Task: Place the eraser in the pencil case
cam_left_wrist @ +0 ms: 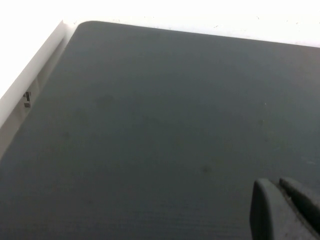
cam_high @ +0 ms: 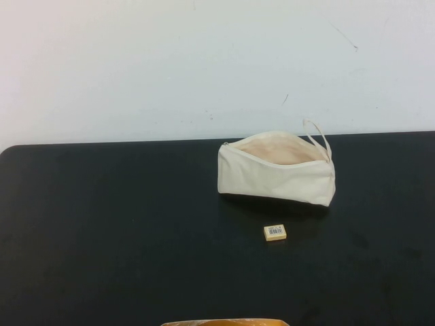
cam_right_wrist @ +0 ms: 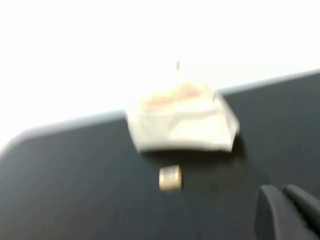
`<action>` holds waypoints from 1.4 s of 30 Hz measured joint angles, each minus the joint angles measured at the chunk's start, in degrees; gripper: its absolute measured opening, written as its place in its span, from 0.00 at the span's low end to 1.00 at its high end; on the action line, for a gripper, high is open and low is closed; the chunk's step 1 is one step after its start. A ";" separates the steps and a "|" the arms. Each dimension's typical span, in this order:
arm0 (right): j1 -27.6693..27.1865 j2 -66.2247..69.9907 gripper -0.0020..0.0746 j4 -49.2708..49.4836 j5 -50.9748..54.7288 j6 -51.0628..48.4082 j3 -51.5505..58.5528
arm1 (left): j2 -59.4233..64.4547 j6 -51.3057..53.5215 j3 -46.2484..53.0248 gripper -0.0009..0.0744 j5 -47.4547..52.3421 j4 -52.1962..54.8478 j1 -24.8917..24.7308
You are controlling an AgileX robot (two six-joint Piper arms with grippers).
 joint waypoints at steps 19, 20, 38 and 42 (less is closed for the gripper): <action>2.60 52.29 0.02 -6.07 40.36 -26.19 -49.72 | 0.00 0.00 0.00 0.01 0.00 2.14 0.00; 4.09 54.71 0.02 -7.54 40.67 -26.19 -51.62 | 0.00 0.00 0.00 0.01 0.00 2.14 0.00; 36.70 93.07 0.02 -51.87 42.34 5.27 -76.66 | 0.00 0.00 0.00 0.01 0.00 -6.24 0.00; 37.49 98.37 0.02 -52.50 42.70 5.38 -79.68 | 0.00 0.00 0.00 0.01 0.00 -6.30 0.00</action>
